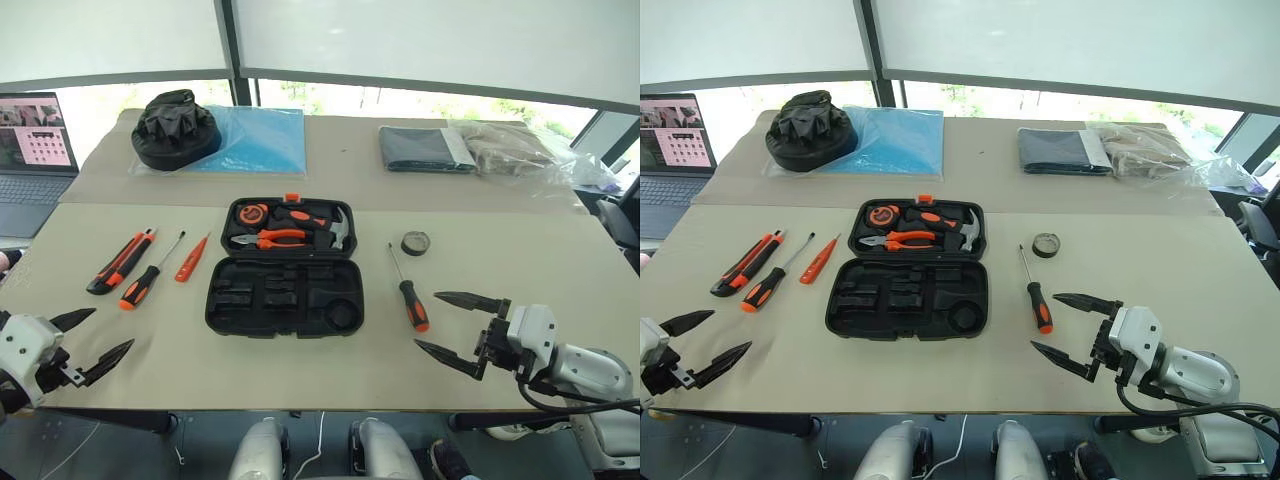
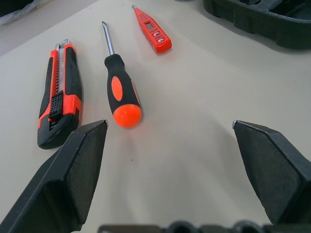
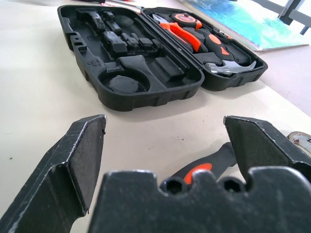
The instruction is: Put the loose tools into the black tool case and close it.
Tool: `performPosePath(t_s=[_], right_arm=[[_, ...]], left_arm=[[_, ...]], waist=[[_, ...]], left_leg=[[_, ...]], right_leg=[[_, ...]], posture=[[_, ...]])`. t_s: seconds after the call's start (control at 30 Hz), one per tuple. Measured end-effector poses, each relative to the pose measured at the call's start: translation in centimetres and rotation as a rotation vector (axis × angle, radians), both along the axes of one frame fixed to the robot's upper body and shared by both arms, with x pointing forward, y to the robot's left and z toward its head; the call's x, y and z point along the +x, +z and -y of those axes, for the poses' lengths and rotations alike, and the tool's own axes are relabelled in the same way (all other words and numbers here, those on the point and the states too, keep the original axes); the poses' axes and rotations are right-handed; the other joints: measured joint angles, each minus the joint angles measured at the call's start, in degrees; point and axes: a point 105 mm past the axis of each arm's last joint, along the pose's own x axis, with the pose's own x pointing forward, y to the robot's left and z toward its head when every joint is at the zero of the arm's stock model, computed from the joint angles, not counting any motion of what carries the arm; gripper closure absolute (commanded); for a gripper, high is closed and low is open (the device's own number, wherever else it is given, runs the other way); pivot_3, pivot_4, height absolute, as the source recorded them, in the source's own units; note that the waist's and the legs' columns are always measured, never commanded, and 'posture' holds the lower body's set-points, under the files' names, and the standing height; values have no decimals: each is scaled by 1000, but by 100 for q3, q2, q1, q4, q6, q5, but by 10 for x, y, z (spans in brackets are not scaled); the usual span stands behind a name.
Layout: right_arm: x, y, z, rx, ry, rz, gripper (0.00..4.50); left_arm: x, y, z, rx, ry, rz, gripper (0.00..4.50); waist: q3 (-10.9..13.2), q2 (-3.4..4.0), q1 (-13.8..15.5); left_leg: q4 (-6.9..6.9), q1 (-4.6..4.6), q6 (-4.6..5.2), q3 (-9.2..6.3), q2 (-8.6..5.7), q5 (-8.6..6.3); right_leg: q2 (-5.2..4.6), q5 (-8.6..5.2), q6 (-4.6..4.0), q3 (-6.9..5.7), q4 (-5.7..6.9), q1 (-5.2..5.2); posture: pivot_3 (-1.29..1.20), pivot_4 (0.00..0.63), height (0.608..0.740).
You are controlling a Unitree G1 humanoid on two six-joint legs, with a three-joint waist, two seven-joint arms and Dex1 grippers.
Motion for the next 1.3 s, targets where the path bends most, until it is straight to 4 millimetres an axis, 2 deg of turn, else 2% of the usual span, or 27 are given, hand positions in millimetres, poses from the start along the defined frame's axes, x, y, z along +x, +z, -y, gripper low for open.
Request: performPosePath(t_s=[0.07, 0.1, 0.13, 0.2, 0.3, 0.37, 0.43, 0.57, 0.63, 0.73, 0.77, 0.8, 0.93, 1.13, 1.23, 1.3], right_arm=[[0, 0, 0, 1, 1, 0, 0], [2, 4, -6, 43, 12, 21, 0], [5, 14, -21, 149, 45, 61, 0], [1, 27, -46, 273, 127, 101, 0], [-1, 50, -63, 388, 188, 161, 0], [-2, 61, -68, 428, 198, 196, 0], [-2, 64, -70, 437, 202, 209, 0], [-4, 61, -76, 405, 228, 224, 0], [-2, 55, -77, 384, 224, 220, 0], [0, 49, -76, 366, 216, 212, 0], [1, 47, -76, 361, 213, 210, 0], [1, 46, -76, 357, 214, 210, 0], [3, 42, -75, 340, 207, 207, 0], [3, 40, -75, 336, 199, 208, 0], [4, 40, -75, 335, 192, 209, 0], [5, 40, -74, 339, 178, 211, 0]], left_arm=[[0, 0, 0, -1, 1, 0, 67], [-7, 0, -6, -55, 53, -1, 67], [-20, -1, -21, -159, 169, 0, 67], [-40, -8, -39, -261, 313, -29, 67], [-74, -26, -57, -304, 482, -135, 67], [-86, -36, -61, -340, 554, -180, 67], [-85, -34, -56, -377, 562, -186, 67], [-62, -19, -45, -401, 506, -176, 67], [-29, 1, -35, -373, 457, -189, 67], [4, 25, -21, -352, 403, -197, 67], [16, 29, -15, -353, 402, -244, 67], [22, 30, -12, -345, 405, -269, 67], [57, 29, 0, -312, 425, -354, 67], [95, 16, 7, -279, 442, -421, 67], [104, 5, 11, -243, 440, -471, 755], [109, 5, 8, -223, 456, -477, 1465]], waist=[[0, 0, 0], [-2, -5, -21], [-5, -15, -89], [-3, -16, -189], [0, -12, -158], [-2, -16, -76], [-4, -17, 30], [-18, -39, 93], [-21, -45, 123], [-21, -42, 116], [-21, -42, 82], [-21, -43, 61], [-19, -40, -22], [-19, -42, -87], [-19, -42, -93], [-19, -41, -80]], left_leg=[[0, 0, 0, 0, 0, 0], [-2, 0, 0, 1, 4, 0], [0, 9, -9, 9, 26, -11], [0, 26, -12, 12, 35, -30], [-1, 29, -12, 20, 31, -33], [2, 28, -12, 22, 24, -34], [6, 28, -39, 22, 21, -51], [14, 29, -59, 24, 22, -62], [15, 34, -60, 23, 23, -60], [14, 36, -59, 37, 21, -58], [13, 37, -16, 38, 20, -33], [12, 35, -14, 38, 20, -32], [2, 36, -16, 39, 18, -34], [3, 32, -31, 41, 19, -42], [3, 32, -31, 48, 18, -42], [4, 34, -31, 50, 18, -42]], right_leg=[[0, 0, 0, 0, 0, 0], [4, 0, 0, 2, -1, -2], [9, 6, 7, 2, 1, -2], [7, 13, 22, -3, 11, 1], [4, 4, 24, -12, 14, -4], [-7, 1, 24, -19, 12, -11], [-17, -18, -9, -23, 8, -22], [-20, -14, -3, -23, 7, -20], [-14, -14, -3, -24, 13, -16], [-12, -11, -4, -15, 18, 6], [-7, 0, 13, -14, 20, 7], [-5, 11, 29, -14, 18, 7], [2, 31, -9, -13, 20, 3], [30, 31, -19, -8, 24, 1], [29, 31, -18, -3, 24, 1], [29, 31, -17, -3, 26, 2]], posture=[[0, 150, 740], [0, 150, 740], [0, 150, 740], [0, 150, 740], [0, 150, 740], [0, 150, 740], [0, 150, 740], [0, 150, 740], [0, 150, 740], [0, 150, 740], [0, 150, 740], [0, 150, 740], [0, 150, 740], [0, 150, 740], [0, 150, 740], [0, 150, 740]])
